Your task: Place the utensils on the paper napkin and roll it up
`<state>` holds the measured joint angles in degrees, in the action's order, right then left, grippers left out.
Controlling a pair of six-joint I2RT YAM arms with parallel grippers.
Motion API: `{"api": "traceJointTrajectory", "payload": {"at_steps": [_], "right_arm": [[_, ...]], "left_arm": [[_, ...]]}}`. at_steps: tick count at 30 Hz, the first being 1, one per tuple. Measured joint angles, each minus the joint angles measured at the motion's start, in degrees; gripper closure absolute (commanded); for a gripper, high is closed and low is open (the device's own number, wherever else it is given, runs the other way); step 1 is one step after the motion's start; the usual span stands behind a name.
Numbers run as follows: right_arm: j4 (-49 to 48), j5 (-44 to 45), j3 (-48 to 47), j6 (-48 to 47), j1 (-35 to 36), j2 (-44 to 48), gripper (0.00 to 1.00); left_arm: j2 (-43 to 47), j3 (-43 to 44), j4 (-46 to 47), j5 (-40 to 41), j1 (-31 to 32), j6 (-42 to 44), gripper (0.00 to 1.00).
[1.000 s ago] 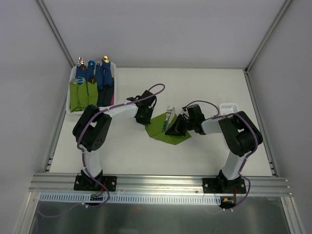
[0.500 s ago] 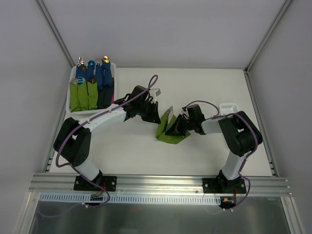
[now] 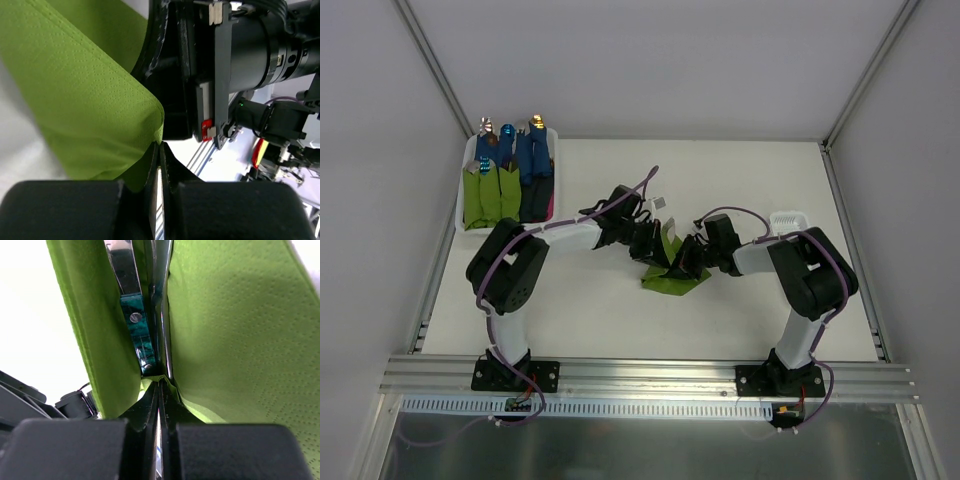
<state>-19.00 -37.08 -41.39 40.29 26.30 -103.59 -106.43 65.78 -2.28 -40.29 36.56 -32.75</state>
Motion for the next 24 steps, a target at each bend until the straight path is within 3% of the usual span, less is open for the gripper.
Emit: {"api": "traceJointTrajectory", "payload": {"at_steps": [10,15,24], "right_arm": [[0.46,-0.48,0.07,-0.07,-0.63,-0.07,0.97],[3.21,0.48,0.66,-0.83,-1.60,1.01,0.84],[20.13,8.11,-0.85,-8.41,-1.79,9.18,0.75]], "left_arm": [[-5.64,0.72,8.41,-2.34,0.52,-8.07,1.00],[-8.24,0.74,10.82,-3.50,0.50,-11.17,1.00],[-10.05,0.74,13.33,-3.96,0.87,-12.48,1.00]]}}
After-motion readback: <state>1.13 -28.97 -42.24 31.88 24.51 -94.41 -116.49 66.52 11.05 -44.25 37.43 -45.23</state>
